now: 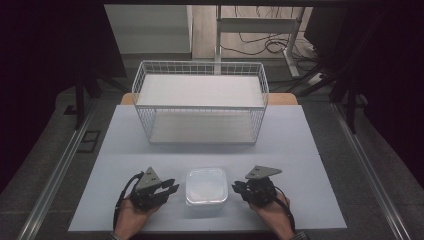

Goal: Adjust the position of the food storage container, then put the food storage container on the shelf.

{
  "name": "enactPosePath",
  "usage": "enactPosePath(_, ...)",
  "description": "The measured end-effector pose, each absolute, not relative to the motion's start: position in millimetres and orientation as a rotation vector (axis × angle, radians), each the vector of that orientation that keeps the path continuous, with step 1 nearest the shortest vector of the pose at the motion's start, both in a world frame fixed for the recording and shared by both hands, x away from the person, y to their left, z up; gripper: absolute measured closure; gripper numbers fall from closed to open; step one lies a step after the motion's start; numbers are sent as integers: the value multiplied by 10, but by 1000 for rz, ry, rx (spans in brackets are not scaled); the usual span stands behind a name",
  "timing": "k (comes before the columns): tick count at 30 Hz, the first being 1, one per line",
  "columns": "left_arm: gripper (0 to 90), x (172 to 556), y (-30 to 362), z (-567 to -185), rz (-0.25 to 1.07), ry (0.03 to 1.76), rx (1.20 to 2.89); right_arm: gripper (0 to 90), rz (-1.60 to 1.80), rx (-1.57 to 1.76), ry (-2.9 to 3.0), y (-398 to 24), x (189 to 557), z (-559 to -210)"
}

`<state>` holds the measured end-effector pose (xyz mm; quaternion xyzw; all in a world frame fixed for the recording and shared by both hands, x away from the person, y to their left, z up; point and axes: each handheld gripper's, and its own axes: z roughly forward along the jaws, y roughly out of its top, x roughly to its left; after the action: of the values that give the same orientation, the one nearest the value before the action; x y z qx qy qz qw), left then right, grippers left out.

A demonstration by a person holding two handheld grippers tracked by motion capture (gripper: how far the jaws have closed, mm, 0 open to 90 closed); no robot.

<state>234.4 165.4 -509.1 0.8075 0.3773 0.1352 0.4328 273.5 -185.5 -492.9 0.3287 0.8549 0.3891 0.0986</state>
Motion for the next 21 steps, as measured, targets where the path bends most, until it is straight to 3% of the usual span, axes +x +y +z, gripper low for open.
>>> enactPosePath(1, 575, 2344, 1654, -5091, 337, 940, 2012, 754, 1151, 972, 2529, -1855, 2735, -4929)
enactPosePath(2, 487, 2361, 1702, -5105, 327, 956, 2001, 607, 1166, 989, 2507, -1951, 2723, -4896)
enactPosePath(3, 430, 2361, 1702, -5105, 327, 956, 2001, 607, 1166, 989, 2507, -1951, 2723, -4896)
enactPosePath(4, 430, 2381, 1713, -5108, 305, 951, 1996, 556, 1178, 1000, 2502, -1982, 2720, -4890)
enactPosePath(5, 338, 2386, 1711, -5108, 300, 953, 1991, 480, 1214, 1020, 2485, -2031, 2716, -4886)
enactPosePath(8, 242, 2388, 1690, -5104, 287, 959, 1975, 350, 1290, 1043, 2504, -2072, 2720, -4885)
enactPosePath(15, 210, 2354, 1630, -5003, 281, 910, 1975, 265, 1268, 1035, 2526, -1974, 2703, -4824)
enactPosePath(21, 199, 2392, 1525, -4904, 262, 879, 1954, 261, 1279, 980, 2526, -1840, 2679, -4730)
